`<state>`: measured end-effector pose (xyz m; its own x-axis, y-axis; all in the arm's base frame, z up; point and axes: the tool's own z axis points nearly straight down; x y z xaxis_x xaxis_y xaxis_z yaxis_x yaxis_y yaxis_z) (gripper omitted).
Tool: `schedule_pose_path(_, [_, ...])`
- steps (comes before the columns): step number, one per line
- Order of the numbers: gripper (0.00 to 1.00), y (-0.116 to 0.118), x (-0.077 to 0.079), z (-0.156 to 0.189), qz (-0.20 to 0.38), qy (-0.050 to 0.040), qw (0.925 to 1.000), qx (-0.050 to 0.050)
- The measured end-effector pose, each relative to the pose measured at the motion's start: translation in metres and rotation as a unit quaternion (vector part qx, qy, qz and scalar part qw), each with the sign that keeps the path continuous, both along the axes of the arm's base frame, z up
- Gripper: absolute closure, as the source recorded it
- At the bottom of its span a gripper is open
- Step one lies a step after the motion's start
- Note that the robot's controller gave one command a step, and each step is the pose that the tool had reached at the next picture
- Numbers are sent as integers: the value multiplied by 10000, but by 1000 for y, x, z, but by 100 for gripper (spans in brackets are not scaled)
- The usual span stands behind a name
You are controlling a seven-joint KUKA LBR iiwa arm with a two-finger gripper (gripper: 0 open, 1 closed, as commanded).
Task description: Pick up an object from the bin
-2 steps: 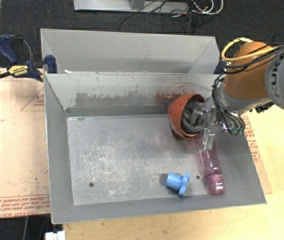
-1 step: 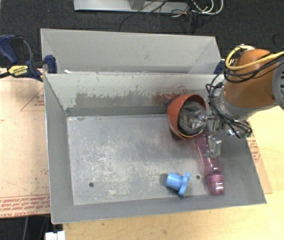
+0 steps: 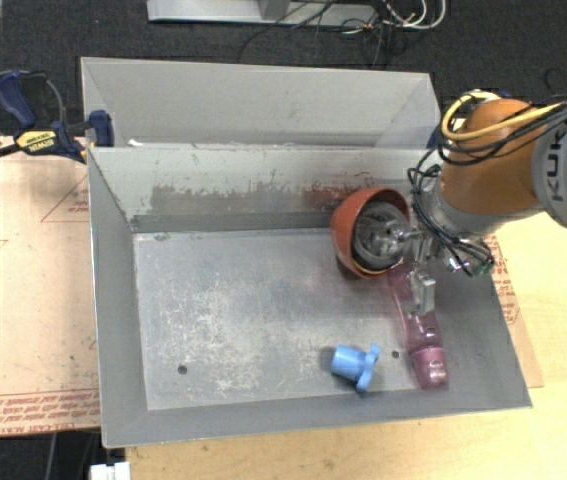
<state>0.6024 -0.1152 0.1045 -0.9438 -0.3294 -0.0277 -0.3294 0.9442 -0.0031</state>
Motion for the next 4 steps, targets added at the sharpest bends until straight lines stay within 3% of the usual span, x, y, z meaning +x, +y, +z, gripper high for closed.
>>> schedule_pose_path(1, [0,-19,-105,20,301,0,9995,11])
schedule_pose_path(2, [0,-5,-17,-21,-149,-47,9998,87])
schedule_pose_path(3, [100,1,-78,-27,1256,-126,9920,26])
schedule_pose_path(4, [100,1,-78,-27,1262,-126,9919,24])
